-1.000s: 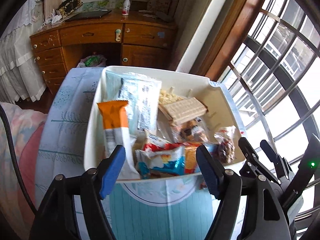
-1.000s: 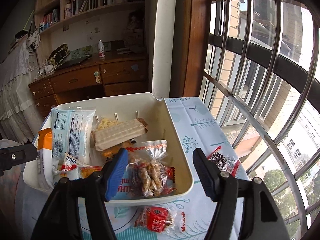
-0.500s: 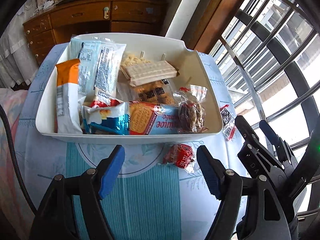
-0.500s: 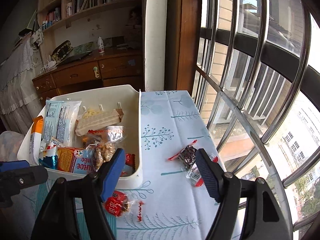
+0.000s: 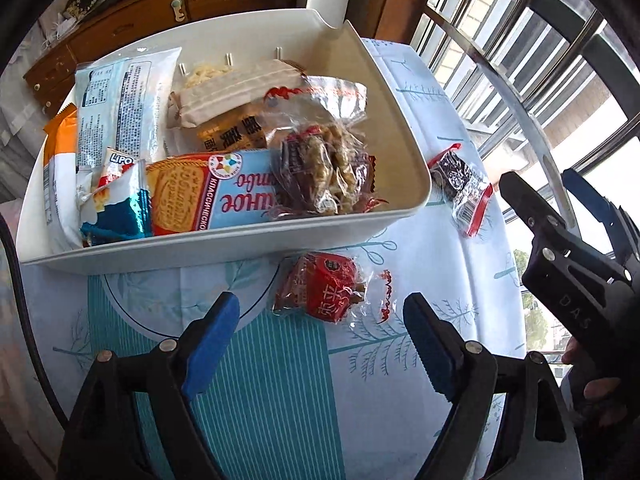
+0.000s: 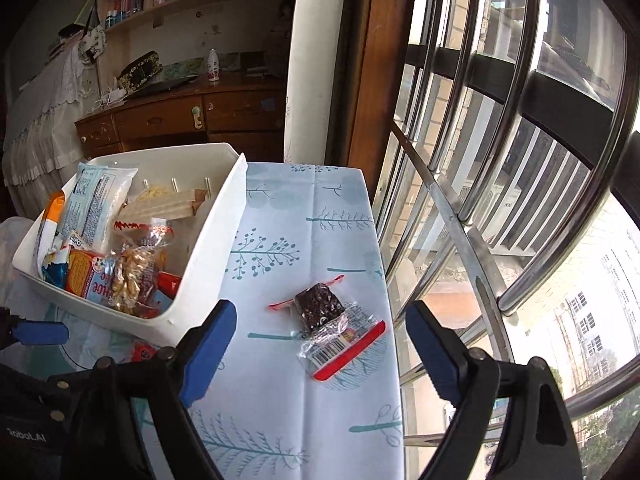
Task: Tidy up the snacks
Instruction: 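Reach the left tool to the red candy bag while the right tool reaches the chocolate bar, then close the left tool on the red candy bag while the right tool grasps the chocolate bar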
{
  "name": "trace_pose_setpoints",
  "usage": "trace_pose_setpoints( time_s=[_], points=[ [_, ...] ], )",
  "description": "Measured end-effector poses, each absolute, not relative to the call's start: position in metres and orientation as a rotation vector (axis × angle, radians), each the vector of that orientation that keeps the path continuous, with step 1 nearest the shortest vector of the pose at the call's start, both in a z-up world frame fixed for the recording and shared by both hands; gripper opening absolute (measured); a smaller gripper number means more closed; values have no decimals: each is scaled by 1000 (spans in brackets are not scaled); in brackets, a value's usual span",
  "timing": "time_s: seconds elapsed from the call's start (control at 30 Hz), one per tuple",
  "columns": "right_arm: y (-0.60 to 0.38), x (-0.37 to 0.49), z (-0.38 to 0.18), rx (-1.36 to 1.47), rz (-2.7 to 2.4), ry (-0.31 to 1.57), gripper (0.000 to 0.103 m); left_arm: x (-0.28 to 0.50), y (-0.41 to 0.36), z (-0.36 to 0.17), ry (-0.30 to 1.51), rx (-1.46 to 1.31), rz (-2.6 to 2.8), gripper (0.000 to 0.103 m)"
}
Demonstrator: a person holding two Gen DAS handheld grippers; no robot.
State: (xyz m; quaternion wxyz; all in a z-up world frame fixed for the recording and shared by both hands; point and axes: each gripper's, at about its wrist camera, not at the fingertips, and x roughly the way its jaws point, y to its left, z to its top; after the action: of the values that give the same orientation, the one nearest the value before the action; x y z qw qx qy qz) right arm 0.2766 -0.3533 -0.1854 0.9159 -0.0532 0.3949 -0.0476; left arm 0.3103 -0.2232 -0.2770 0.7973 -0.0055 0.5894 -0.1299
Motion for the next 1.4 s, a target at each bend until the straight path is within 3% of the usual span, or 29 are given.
trace_pose_setpoints(
  time_s=[0.73, 1.4],
  points=[
    [-363, 302, -258, -390, 49, 845, 88, 329, -256, -336, 1333, -15, -153, 85],
    [-375, 327, -281, -197, 133, 908, 86, 351, -252, -356, 1328, -28, -121, 85]
  ],
)
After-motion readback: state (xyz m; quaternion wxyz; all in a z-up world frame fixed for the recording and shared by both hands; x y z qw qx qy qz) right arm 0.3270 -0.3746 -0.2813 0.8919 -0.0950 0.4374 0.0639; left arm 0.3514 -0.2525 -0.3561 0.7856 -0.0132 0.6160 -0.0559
